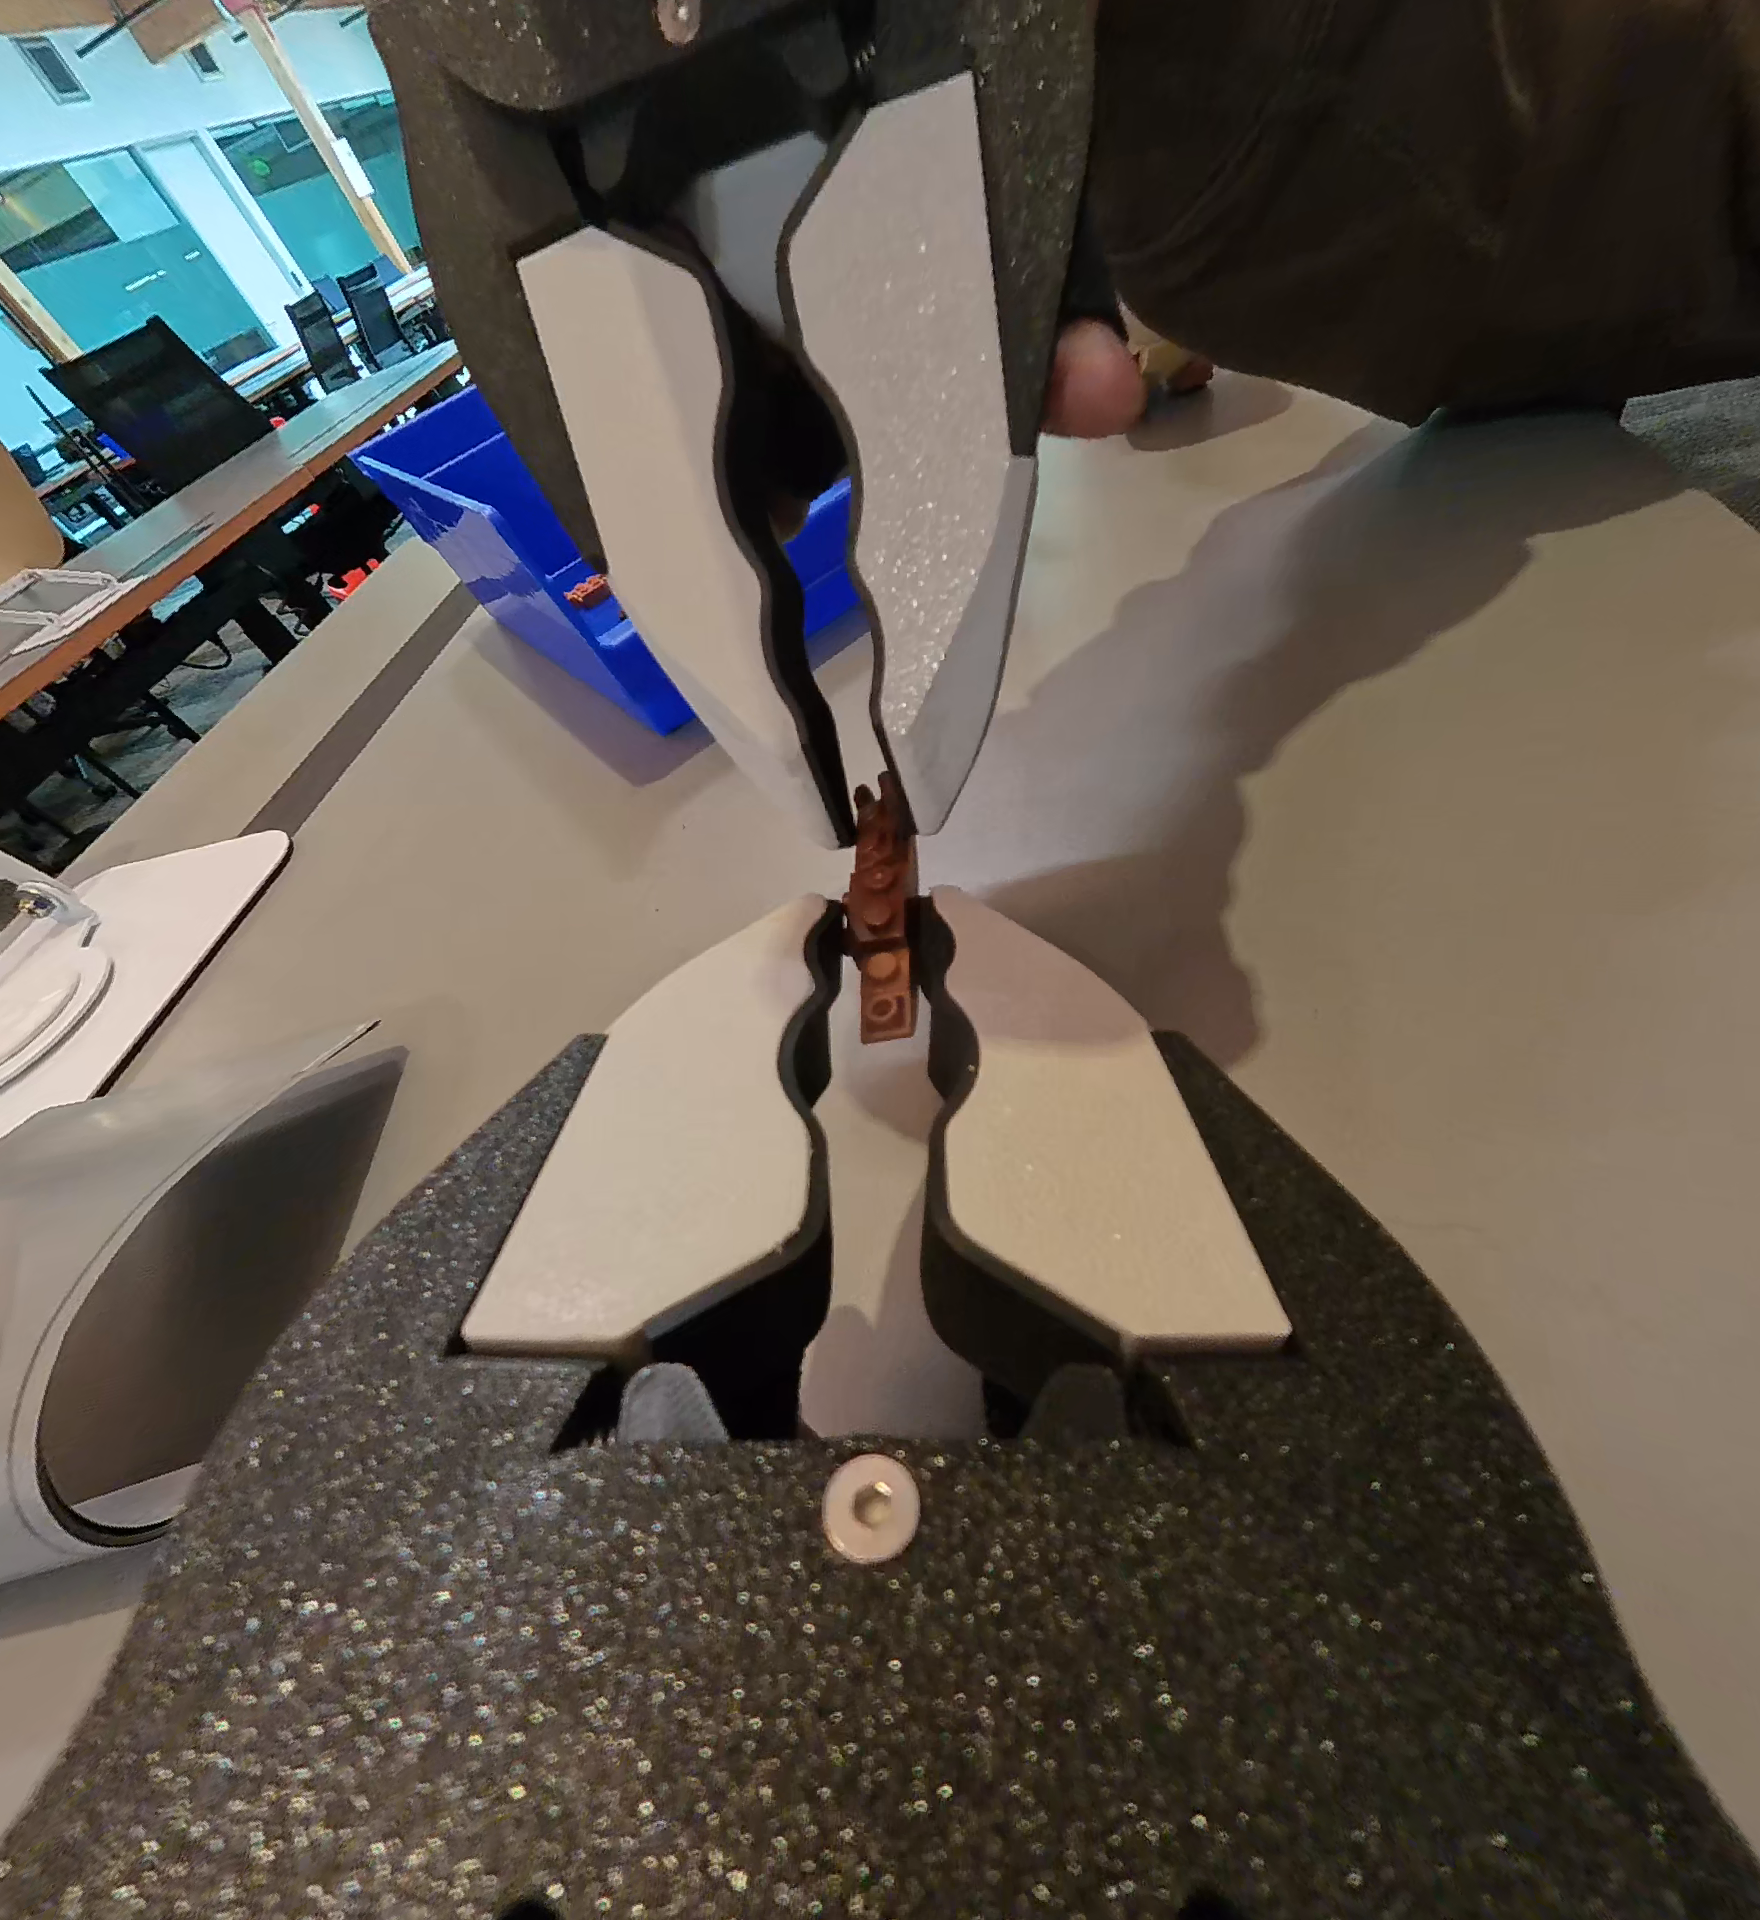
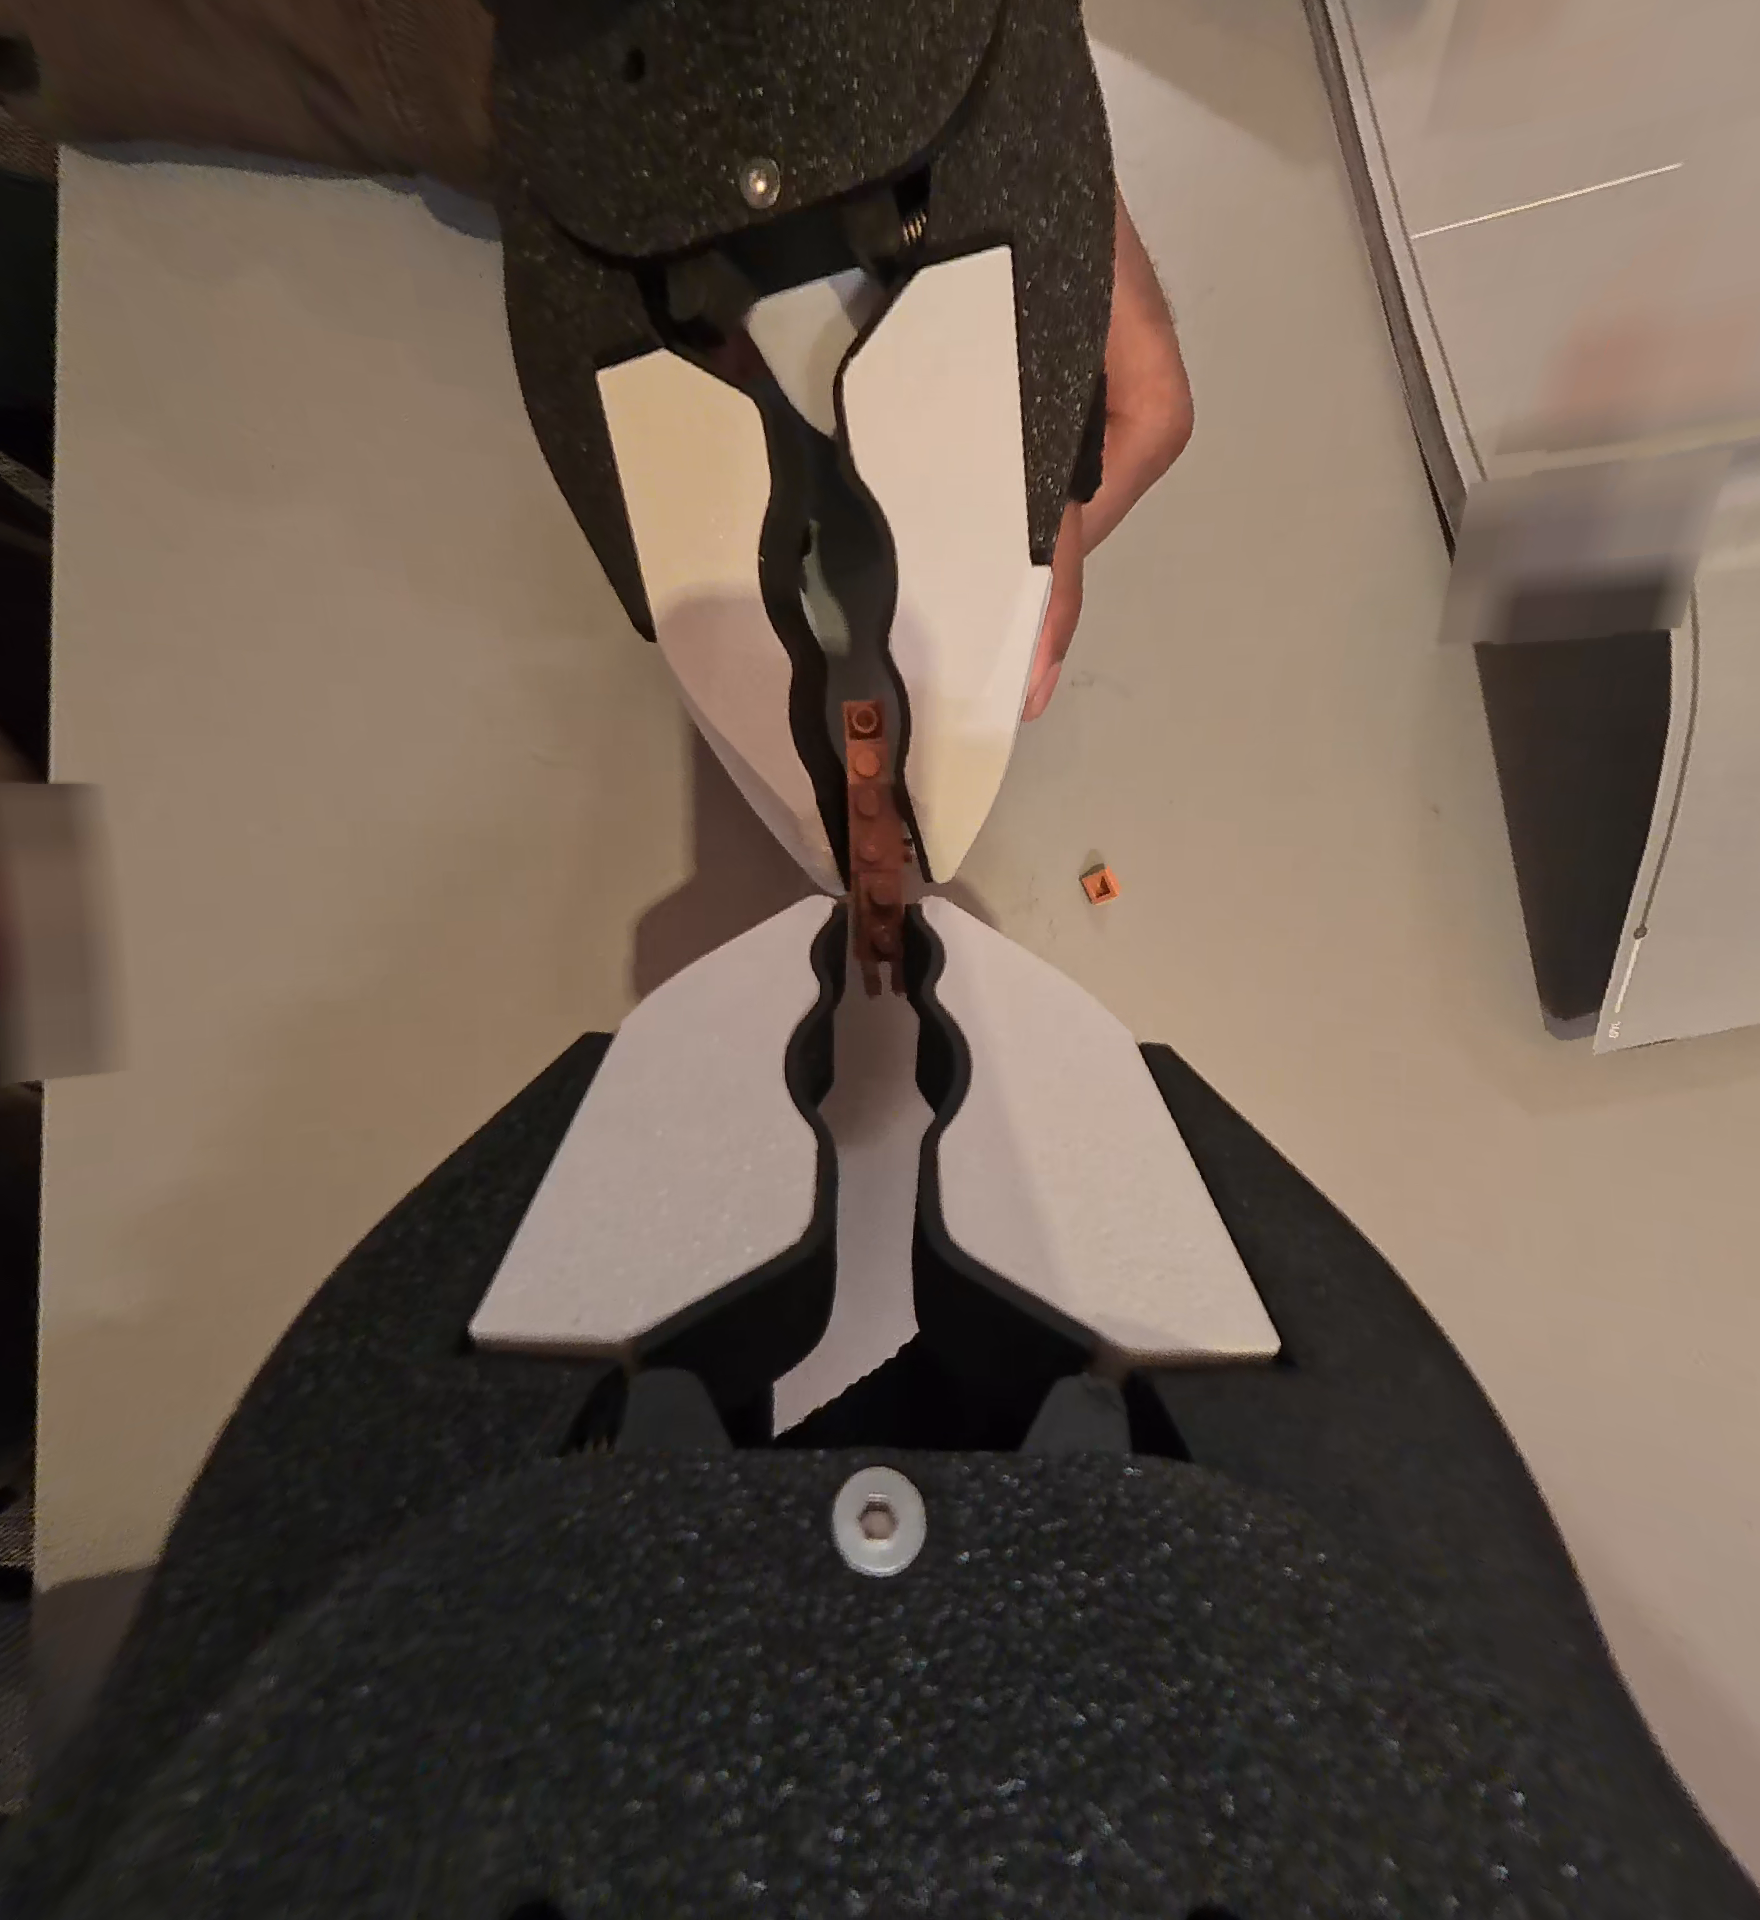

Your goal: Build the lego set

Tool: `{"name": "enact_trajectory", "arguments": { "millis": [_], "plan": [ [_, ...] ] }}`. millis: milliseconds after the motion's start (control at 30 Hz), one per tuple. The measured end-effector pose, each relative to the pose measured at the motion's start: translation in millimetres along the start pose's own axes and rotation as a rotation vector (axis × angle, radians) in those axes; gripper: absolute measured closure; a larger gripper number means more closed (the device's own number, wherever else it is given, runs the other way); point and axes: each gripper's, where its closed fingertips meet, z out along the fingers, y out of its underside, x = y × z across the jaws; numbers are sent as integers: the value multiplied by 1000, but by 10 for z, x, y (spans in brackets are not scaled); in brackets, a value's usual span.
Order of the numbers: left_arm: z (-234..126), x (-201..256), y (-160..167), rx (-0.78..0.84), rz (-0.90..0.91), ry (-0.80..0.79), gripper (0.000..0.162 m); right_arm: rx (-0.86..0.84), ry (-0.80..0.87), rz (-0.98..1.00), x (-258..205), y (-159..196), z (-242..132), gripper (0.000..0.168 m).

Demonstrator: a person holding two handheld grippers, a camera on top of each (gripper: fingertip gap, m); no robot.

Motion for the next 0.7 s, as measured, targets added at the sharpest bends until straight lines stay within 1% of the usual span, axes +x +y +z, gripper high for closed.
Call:
{"name": "enact_trajectory", "arguments": {
  "millis": [267,433,533,600,700],
  "plan": [
    [-3,-2,-7,5,-3,0,148,9,3,-9,-12,-19,-4,156],
    [-9,-13,-17,12,-6,-5,148,31,45,-43,21,-49,-51,146],
    [-25,-36,-31,19,-13,-13,148,96,144,-138,49,-67,-143,138],
    [-40,-53,-47,28,-24,-18,148,162,265,-231,54,-72,-215,133],
    [-51,-85,-41,28,-37,-27,148,198,432,-324,79,-109,-266,126]
  ]
}}
